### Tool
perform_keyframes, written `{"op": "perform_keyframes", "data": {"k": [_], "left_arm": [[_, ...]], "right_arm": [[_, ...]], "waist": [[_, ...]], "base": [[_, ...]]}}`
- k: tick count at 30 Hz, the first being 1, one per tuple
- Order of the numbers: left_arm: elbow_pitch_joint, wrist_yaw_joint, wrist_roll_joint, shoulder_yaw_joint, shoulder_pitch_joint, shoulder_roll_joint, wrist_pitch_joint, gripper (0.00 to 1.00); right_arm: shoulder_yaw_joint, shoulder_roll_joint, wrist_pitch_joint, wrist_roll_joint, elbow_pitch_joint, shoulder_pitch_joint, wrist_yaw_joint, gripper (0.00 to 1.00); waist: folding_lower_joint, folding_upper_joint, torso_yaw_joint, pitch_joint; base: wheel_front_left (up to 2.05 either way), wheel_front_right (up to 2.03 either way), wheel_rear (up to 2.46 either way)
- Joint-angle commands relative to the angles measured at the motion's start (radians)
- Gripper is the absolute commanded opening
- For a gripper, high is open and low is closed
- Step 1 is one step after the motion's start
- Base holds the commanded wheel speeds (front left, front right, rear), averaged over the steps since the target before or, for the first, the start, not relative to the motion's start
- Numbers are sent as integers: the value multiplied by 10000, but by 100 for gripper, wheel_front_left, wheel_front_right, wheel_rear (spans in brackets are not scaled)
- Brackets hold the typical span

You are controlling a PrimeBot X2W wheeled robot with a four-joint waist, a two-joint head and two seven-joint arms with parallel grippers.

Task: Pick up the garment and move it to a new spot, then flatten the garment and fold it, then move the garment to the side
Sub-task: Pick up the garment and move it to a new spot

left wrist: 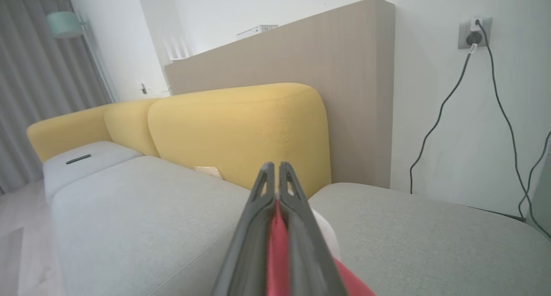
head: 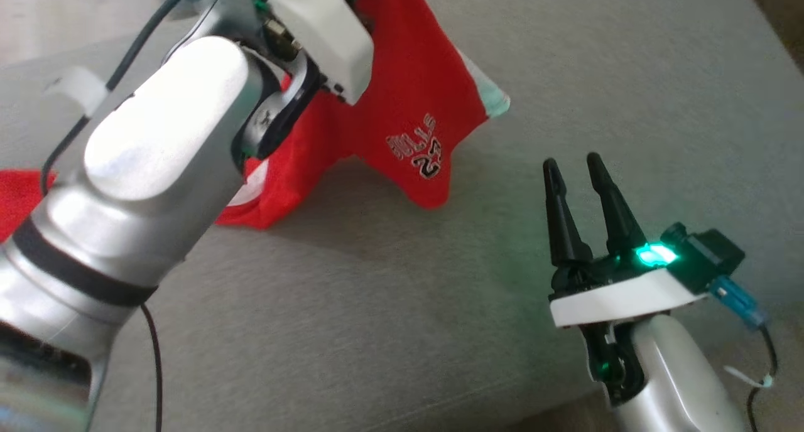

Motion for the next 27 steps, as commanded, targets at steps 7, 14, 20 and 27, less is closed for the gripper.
{"op": "perform_keyframes", "data": {"k": [7,14,20,27], "left_arm": [[1449,89,366,551,-1469,-202,-661,0],[3831,-126,400,643,-1975,-577,-1442,100],[4754,-375,278,907,-1777,-680,-2151,100],[3336,-208,326,2325,-105,-40,-2316,100]], "right_arm": [[429,-29,-109,466,-741,-648,-9,100],[442,-29,-109,530,-812,-586,-9,100],[208,-29,-109,252,-754,-553,-9,100],[-429,-29,-109,-434,-538,-250,-9,100]], "waist": [[-1,0,-1671,963],[-1,0,-1753,1090],[-1,0,-1032,946],[-1,0,531,253]], "base": [[0,0,0],[0,0,0],[0,0,0],[0,0,0]]}}
